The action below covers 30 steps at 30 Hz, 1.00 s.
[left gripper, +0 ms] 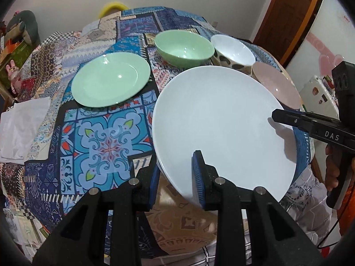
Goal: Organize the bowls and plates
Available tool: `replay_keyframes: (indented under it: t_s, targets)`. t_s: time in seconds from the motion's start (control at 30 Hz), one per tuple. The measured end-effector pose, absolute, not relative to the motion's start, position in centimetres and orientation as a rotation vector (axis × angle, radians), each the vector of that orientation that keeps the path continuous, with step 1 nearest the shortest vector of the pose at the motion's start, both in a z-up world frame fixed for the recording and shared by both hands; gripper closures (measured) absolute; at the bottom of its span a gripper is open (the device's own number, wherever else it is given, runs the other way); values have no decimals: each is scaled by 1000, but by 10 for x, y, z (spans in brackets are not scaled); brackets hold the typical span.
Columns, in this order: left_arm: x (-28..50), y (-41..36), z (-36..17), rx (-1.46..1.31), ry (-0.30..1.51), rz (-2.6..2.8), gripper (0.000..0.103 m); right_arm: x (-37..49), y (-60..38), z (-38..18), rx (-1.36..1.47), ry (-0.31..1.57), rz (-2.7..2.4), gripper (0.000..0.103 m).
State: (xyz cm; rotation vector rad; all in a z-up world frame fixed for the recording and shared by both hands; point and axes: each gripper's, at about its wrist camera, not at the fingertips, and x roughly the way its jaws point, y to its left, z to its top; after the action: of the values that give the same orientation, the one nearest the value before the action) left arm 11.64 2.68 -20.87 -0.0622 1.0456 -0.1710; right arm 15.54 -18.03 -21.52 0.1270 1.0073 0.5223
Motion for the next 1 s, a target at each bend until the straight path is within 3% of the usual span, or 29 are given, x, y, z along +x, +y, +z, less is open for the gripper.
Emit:
replay_keyframes:
  t_s: [1.0]
  targets:
    - [141, 17, -245, -37, 1133, -176, 71, 161, -190, -236, 176, 1069, 506, 78]
